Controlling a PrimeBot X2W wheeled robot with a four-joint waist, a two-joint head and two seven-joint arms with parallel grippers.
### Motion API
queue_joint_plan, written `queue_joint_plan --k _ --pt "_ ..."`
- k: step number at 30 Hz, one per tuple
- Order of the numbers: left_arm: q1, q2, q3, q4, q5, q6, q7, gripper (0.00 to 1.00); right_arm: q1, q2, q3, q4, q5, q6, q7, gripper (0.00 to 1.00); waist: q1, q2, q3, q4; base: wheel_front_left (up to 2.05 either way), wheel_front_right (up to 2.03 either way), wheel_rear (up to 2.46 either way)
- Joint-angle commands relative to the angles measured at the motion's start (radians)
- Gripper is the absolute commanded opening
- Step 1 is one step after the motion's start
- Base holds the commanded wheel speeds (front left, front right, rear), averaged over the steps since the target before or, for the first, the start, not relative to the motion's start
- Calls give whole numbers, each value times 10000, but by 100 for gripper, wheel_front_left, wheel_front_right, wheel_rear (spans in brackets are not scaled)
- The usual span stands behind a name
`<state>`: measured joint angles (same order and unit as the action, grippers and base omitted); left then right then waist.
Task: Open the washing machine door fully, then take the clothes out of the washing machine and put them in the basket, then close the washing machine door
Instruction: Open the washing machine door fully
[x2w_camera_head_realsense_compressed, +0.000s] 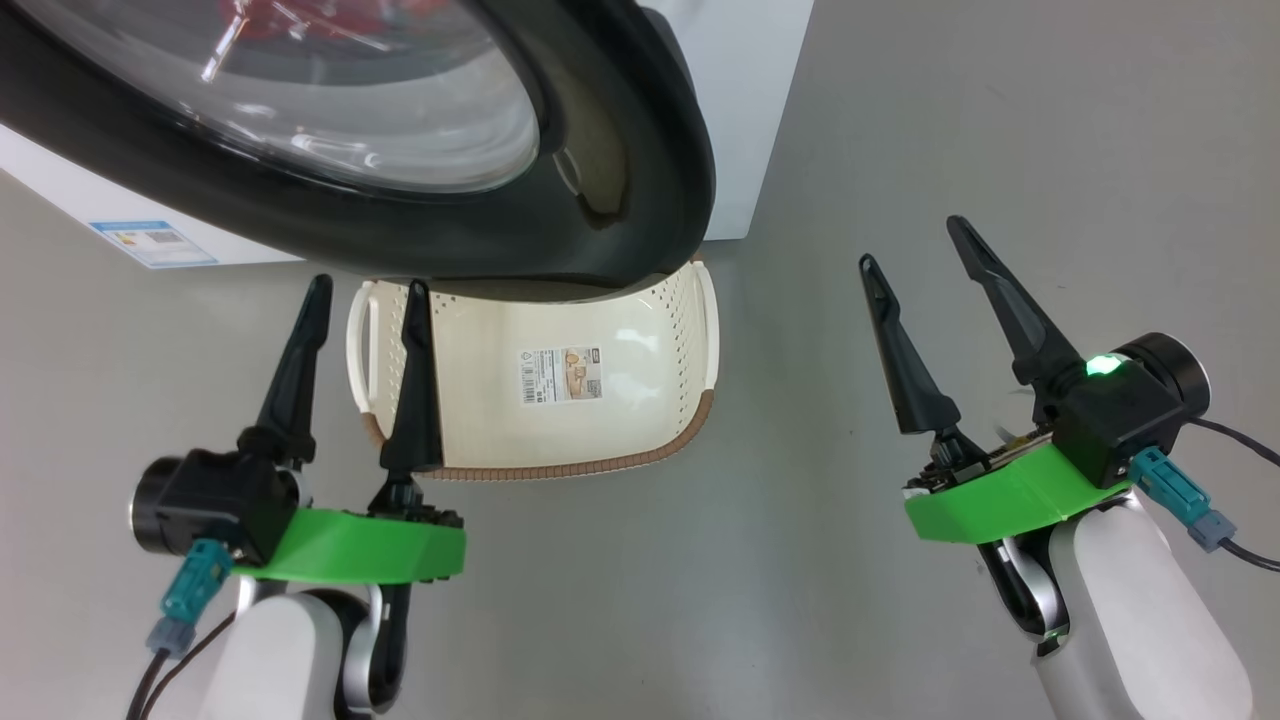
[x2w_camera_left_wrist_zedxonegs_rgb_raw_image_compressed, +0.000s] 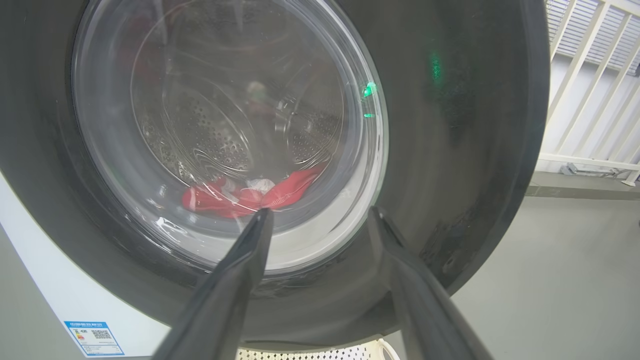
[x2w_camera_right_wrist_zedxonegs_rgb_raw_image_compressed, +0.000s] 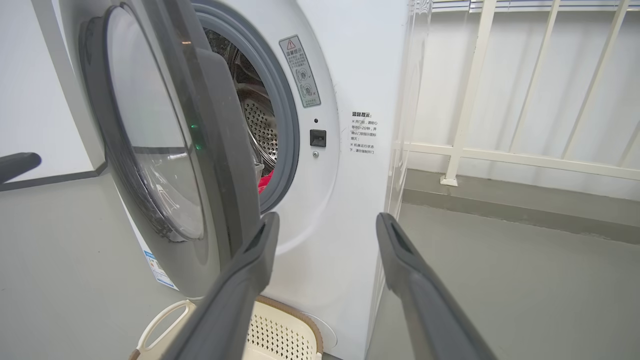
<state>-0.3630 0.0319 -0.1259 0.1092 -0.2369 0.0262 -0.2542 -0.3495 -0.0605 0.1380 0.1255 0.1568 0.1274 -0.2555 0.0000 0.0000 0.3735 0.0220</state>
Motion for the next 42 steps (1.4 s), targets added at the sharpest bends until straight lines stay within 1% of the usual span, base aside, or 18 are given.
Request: queue_joint_plan --k 1,9,10,11,12,13,14,18,22,24,25,28,33,37,40,42 --pt "100 183 285 -299 98 35 -76 100 62 93 155 -208 -96 33 -62 100 0 0 1 0 0 0 0" --pt "87 183 346 -323 189 15 -76 100 -35 98 252 -141 -108 33 -62 100 0 0 34 -9 0 0 0" --pt "82 183 352 -313 192 8 -76 100 -73 98 290 -114 -98 33 -62 99 0 0 39 -11 0 0 0" --pt "73 183 355 -301 194 1 -76 100 -115 99 353 -40 -11 33 -62 49 0 0 44 -9 0 0 0" --pt "55 183 357 -273 192 -9 -76 100 -259 99 447 120 379 33 -62 24 0 0 52 -8 0 0 0" --pt "48 183 354 -262 193 -13 -76 100 -358 100 504 217 576 33 -62 9 0 0 56 -8 0 0 0" --pt "42 183 347 -254 192 -14 -76 100 -472 100 542 310 843 33 -62 0 0 0 60 -5 0 0 0" --pt "25 183 297 -241 162 -3 -76 100 -1029 101 646 735 2104 33 -63 0 0 0 70 49 0 0 0" --pt "37 183 238 -266 65 52 -76 100 -1753 101 850 1392 3923 33 -59 0 0 0 50 123 0 0 0" --pt "54 183 184 -294 30 82 -76 100 -2206 101 997 1651 4982 33 128 0 0 0 52 160 0 0 0" --pt "54 183 184 -294 30 82 -76 100 -2206 101 997 1651 4982 33 128 0 0 0 52 160 0 0 0" --pt "63 183 90 -310 -6 106 -76 100 -2890 82 1191 1930 6590 33 668 0 0 0 78 220 0 0 0" --pt "23 183 -33 -276 -70 99 -76 100 -3850 88 1100 2421 9717 33 2166 0 0 0 114 376 0 0 0" --pt "24 183 -100 -273 -109 117 -76 100 -4544 92 860 3029 11881 33 3804 0 0 0 145 507 0 0 0" --pt "37 183 -87 -232 -103 102 -76 100 -5083 95 758 3581 13212 33 5225 0 0 0 181 579 0 0 0" --pt "32 183 -82 -212 -106 86 -76 100 -5457 97 658 3923 13934 33 5979 0 0 0 213 629 0 0 0"
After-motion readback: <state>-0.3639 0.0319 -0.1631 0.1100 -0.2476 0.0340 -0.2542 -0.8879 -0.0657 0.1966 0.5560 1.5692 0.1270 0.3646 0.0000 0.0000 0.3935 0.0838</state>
